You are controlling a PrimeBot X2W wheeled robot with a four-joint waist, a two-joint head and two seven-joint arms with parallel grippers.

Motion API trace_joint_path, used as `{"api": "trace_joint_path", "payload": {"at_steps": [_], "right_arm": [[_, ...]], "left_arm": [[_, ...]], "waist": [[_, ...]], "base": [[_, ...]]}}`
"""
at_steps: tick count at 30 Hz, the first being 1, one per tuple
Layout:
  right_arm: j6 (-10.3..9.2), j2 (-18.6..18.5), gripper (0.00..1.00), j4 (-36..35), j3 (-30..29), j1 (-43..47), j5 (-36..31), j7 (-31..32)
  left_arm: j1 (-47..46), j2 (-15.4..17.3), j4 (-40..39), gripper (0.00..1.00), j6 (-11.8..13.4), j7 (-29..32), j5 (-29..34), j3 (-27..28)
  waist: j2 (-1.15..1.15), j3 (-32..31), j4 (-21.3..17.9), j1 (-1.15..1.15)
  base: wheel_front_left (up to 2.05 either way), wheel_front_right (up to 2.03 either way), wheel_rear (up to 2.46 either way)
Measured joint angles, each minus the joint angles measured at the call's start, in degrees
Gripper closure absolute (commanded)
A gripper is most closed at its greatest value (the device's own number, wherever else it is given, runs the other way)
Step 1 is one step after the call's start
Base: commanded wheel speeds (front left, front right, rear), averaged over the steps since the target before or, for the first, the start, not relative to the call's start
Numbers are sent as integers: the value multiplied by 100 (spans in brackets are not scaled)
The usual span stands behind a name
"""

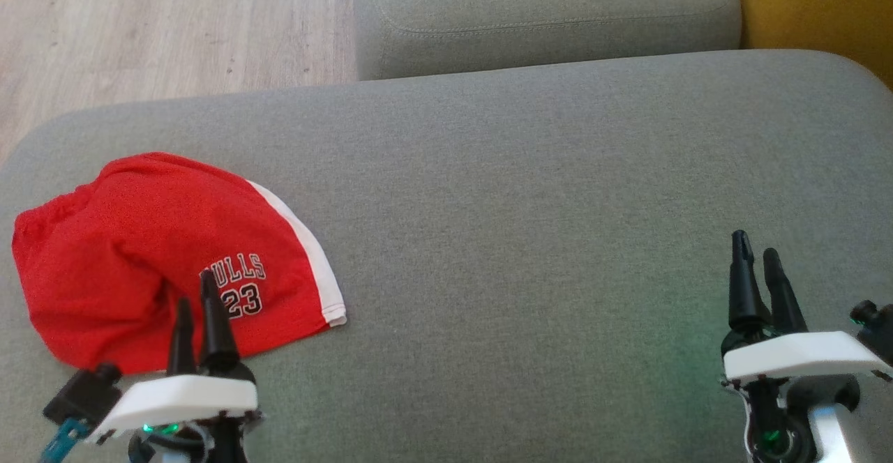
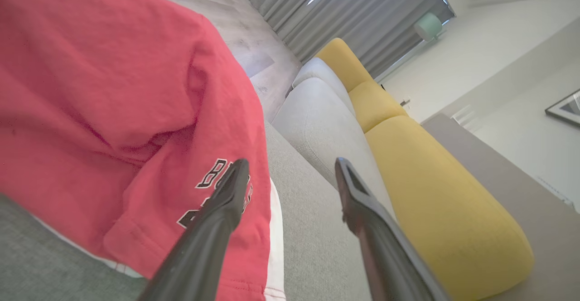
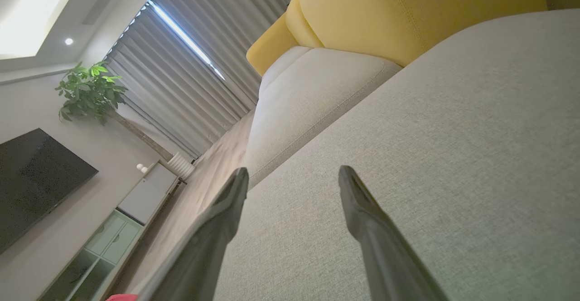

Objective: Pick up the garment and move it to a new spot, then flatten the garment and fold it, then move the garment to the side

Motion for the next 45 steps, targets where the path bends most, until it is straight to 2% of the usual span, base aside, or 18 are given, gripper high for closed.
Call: {"api": "trace_joint_path", "payload": {"at_steps": [10, 15, 36, 45], "right_arm": [[0, -1, 0, -162, 91, -1, -878, -154], [0, -1, 0, -211, 171, -1, -1326, -244], [0, -3, 0, -188, 387, -7, -3110, -559], [0, -5, 0, -276, 479, -116, -4069, -710]], "left_arm": [[-1, 49, 34, 0, 2, -183, 1047, -366], [-2, 127, 48, 0, 109, -249, 1532, -581], [-131, 590, 187, 0, 866, -559, 3162, -1529], [-279, 789, 187, 0, 1195, -730, 3776, -1957]], "waist": [[0, 6, -24, 0], [0, 16, -47, 0], [0, 71, -39, 0], [0, 78, -54, 0]], "base": [[0, 0, 0], [0, 0, 0], [0, 0, 0], [0, 0, 0]]}}
